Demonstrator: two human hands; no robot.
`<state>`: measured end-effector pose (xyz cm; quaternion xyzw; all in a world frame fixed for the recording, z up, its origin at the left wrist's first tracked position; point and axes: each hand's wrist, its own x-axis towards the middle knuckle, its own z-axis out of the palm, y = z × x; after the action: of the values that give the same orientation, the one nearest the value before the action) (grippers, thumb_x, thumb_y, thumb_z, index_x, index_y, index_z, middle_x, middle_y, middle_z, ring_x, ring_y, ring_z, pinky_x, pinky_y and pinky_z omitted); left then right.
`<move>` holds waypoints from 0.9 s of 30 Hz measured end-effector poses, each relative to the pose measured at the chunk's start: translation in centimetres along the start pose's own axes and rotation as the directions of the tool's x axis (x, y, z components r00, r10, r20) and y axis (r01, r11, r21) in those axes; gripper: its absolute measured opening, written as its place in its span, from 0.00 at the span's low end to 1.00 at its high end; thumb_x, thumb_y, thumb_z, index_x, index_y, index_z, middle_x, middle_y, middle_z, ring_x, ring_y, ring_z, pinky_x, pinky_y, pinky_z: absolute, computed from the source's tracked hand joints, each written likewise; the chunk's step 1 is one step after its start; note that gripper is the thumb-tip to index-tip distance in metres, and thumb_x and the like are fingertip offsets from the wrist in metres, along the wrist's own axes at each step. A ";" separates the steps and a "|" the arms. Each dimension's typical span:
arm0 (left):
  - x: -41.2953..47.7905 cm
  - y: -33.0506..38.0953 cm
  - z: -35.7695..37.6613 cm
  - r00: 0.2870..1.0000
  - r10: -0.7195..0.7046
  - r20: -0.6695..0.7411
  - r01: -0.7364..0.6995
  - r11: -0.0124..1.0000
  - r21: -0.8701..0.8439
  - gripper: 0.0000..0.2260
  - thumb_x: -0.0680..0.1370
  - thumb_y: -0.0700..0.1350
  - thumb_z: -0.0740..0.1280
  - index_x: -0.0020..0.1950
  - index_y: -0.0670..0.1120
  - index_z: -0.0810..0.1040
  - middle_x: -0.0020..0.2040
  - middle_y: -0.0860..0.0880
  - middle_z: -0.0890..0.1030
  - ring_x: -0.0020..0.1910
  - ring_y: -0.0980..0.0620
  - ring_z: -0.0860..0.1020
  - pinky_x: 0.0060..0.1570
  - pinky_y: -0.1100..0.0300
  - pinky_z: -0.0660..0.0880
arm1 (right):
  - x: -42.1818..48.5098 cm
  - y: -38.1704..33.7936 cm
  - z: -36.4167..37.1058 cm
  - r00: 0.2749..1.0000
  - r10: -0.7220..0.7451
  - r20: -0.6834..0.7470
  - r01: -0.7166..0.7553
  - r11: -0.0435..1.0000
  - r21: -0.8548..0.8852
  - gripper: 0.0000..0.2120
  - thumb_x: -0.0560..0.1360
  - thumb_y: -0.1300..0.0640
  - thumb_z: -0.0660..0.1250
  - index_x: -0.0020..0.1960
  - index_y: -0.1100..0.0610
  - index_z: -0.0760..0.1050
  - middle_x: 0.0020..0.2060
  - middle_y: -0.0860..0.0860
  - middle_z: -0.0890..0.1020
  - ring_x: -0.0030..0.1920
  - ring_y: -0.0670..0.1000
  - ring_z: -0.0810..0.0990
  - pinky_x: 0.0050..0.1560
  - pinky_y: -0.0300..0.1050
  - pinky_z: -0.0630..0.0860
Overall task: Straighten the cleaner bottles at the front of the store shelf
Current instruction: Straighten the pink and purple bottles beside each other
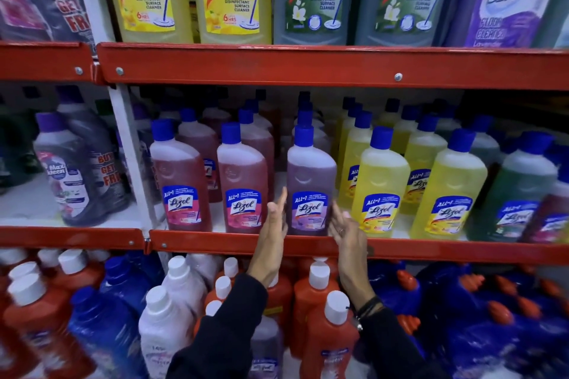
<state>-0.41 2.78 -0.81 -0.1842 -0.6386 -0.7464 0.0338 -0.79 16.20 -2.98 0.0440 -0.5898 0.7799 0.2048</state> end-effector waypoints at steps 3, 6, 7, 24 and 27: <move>-0.1 0.0 0.5 0.998 0.028 -0.054 -0.029 0.999 -0.018 0.28 0.77 0.60 0.44 0.75 0.50 0.58 0.64 0.57 0.71 0.53 0.74 0.75 0.48 0.76 0.71 | -0.2 -0.5 0.0 1.000 0.005 0.013 -0.005 1.000 0.010 0.19 0.81 0.55 0.50 0.68 0.58 0.69 0.58 0.49 0.77 0.51 0.38 0.79 0.42 0.28 0.76; -0.7 -0.9 1.7 0.953 0.182 -0.242 -0.172 0.983 0.064 0.22 0.81 0.61 0.49 0.70 0.54 0.66 0.69 0.51 0.71 0.65 0.61 0.72 0.60 0.64 0.70 | -1.7 -0.7 -0.6 0.987 -0.149 -0.058 0.144 0.987 -0.076 0.20 0.80 0.49 0.52 0.65 0.55 0.73 0.60 0.50 0.79 0.60 0.43 0.78 0.52 0.32 0.75; -1.1 -1.1 2.4 0.908 0.283 -0.308 -0.246 0.957 0.154 0.20 0.81 0.59 0.50 0.69 0.54 0.69 0.69 0.50 0.72 0.68 0.56 0.70 0.64 0.59 0.68 | -2.2 -0.8 -1.1 0.966 -0.237 -0.103 0.225 0.967 -0.117 0.22 0.79 0.47 0.52 0.64 0.57 0.75 0.61 0.50 0.80 0.63 0.45 0.76 0.58 0.35 0.74; 2.1 -3.7 10.9 0.998 0.035 -0.053 -0.029 0.994 0.107 0.23 0.70 0.75 0.53 0.64 0.73 0.65 0.72 0.56 0.70 0.70 0.59 0.68 0.71 0.48 0.64 | 1.8 -2.2 -10.7 0.992 -0.087 -0.089 0.082 0.995 -0.062 0.25 0.79 0.46 0.49 0.69 0.56 0.68 0.64 0.48 0.75 0.59 0.36 0.74 0.55 0.26 0.72; 2.2 -3.3 10.5 0.998 0.034 -0.051 -0.029 0.996 0.088 0.26 0.70 0.75 0.54 0.66 0.69 0.66 0.71 0.54 0.72 0.68 0.58 0.71 0.68 0.49 0.68 | 2.1 -2.4 -10.6 0.995 -0.069 -0.072 0.066 0.997 -0.049 0.28 0.74 0.44 0.50 0.68 0.57 0.69 0.63 0.48 0.76 0.58 0.36 0.76 0.54 0.27 0.73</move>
<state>-1.01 13.98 -2.01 -0.1728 -0.6664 -0.7218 0.0702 0.05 27.19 -3.36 0.0305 -0.5980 0.7597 0.2536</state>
